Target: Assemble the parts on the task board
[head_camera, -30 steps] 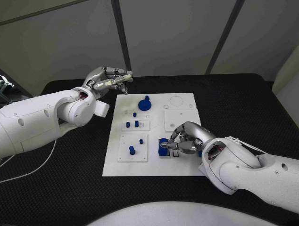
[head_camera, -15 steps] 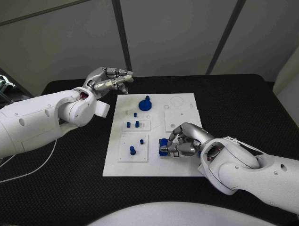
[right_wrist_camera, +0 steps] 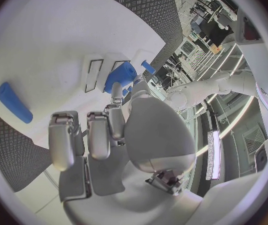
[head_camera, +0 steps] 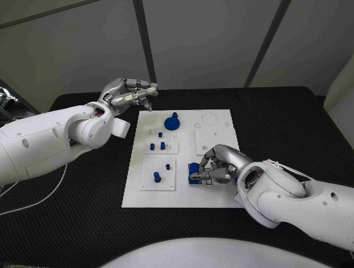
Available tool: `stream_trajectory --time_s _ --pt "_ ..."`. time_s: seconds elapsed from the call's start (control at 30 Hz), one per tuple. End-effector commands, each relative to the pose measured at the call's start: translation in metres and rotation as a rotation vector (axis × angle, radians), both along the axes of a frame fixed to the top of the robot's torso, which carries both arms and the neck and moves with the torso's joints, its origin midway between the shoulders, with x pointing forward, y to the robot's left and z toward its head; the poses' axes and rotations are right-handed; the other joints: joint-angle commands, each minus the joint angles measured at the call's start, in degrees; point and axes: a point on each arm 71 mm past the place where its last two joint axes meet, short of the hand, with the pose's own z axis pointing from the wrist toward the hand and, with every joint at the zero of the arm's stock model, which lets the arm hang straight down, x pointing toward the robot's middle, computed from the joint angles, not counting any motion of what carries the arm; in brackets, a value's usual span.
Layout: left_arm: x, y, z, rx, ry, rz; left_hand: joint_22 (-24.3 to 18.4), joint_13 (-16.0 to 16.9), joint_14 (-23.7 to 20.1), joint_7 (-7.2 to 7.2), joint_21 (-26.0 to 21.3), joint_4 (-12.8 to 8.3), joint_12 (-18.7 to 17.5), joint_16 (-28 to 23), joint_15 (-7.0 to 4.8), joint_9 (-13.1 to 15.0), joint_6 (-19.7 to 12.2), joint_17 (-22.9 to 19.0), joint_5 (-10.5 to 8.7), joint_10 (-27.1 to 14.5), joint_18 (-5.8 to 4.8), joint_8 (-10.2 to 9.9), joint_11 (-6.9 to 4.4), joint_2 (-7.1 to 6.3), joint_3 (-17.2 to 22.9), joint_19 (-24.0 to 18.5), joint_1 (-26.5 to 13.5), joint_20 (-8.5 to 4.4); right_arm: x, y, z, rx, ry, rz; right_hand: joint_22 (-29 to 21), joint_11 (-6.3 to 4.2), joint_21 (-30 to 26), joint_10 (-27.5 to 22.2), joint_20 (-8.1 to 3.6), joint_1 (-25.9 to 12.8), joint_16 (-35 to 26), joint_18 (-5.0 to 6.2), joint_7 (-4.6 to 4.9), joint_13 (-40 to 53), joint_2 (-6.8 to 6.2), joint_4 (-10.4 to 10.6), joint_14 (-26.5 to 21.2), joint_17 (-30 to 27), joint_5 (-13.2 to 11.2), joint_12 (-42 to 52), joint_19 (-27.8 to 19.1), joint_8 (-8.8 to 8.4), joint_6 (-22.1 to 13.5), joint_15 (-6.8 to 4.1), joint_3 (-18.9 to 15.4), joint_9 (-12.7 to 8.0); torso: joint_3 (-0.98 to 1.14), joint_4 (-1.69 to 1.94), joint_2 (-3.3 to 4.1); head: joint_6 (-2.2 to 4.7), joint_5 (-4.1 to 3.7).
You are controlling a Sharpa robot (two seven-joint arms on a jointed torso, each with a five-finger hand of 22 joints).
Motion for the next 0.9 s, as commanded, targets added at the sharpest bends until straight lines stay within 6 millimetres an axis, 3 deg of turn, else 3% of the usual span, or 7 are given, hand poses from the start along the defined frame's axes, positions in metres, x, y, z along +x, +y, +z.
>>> stream_trajectory --time_s 0.03,0.3,0.57,0.8,0.9 --pt "0.0 -0.001 0.001 -0.007 -0.001 -0.007 -0.07 -0.08 -0.25 -0.1 -0.18 -0.23 0.19 -0.34 0.04 -0.04 -0.34 -0.07 -0.01 -0.44 -1.08 0.18 0.08 0.13 -0.14 -0.28 0.17 -0.06 0.002 -0.005 -0.003 -0.04 0.0 -0.019 15.09 -0.65 0.18 0.93 -0.58 1.77 0.31 -0.86 -0.04 2.39 2.34 -0.31 4.39 6.79 -0.37 0.37 5.94 0.3 0.49 -0.49 0.54 0.12 0.03 -0.03 0.01 -0.06 0.05" --pt "0.0 0.0 0.001 -0.007 0.0 -0.006 -0.07 -0.08 -0.25 -0.1 -0.18 -0.23 0.19 -0.34 0.04 -0.04 -0.34 -0.07 -0.01 -0.44 -1.08 0.18 0.08 0.13 -0.14 -0.28 0.17 -0.06 0.001 -0.008 -0.003 -0.058 -0.003 -0.002 15.09 -0.88 0.18 1.11 -0.85 4.32 0.32 -0.86 -0.25 2.7 2.39 -2.17 4.39 6.85 -3.01 0.52 5.94 0.18 0.52 -0.73 1.39 0.33 0.04 -0.06 -0.02 -0.16 0.08" --pt "0.0 0.0 0.001 -0.006 0.0 -0.005 -0.07 -0.08 -0.25 -0.1 -0.18 -0.23 0.19 -0.34 0.04 -0.04 -0.34 -0.07 -0.01 -0.44 -1.08 0.18 0.08 0.13 -0.14 -0.28 0.17 -0.06 -0.002 -0.004 -0.003 -0.057 0.024 0.042 15.09 -0.51 0.18 0.97 -0.74 2.49 0.22 -0.86 0.2 2.63 0.32 -1.67 4.36 6.71 -2.9 0.18 5.94 0.03 0.43 -0.47 -0.01 0.47 0.06 0.0 0.04 -0.28 0.14" --pt "0.0 0.001 0.001 -0.006 0.0 -0.004 -0.07 -0.08 -0.25 -0.1 -0.18 -0.23 0.19 -0.34 0.04 -0.04 -0.34 -0.07 -0.01 -0.44 -1.08 0.18 0.08 0.13 -0.14 -0.28 0.17 -0.06 -0.001 -0.009 -0.002 -0.033 0.007 0.02 15.09 -0.31 0.18 0.74 -0.58 1.25 0.11 -0.86 0.42 2.4 -0.23 -1.12 4.33 6.55 -3.51 -0.32 5.94 -0.04 0.2 -0.3 -0.7 0.62 0.01 -0.03 -0.07 -0.34 0.13" --pt "0.0 0.001 0.001 -0.006 0.0 -0.003 -0.07 -0.08 -0.25 -0.1 -0.18 -0.23 0.19 -0.34 0.04 -0.04 -0.34 -0.07 -0.01 -0.44 -1.08 0.18 0.08 0.13 -0.14 -0.28 0.17 -0.06 -0.001 -0.018 0.001 -0.012 -0.018 -0.005 15.09 -0.11 0.18 0.34 -0.42 0.76 -0.12 -0.86 0.64 1.95 -0.34 -0.83 4.25 6.2 -1.7 -1.13 5.94 -0.42 -0.34 -0.13 -1.11 0.59 0.04 -0.06 -0.05 -0.29 0.22"
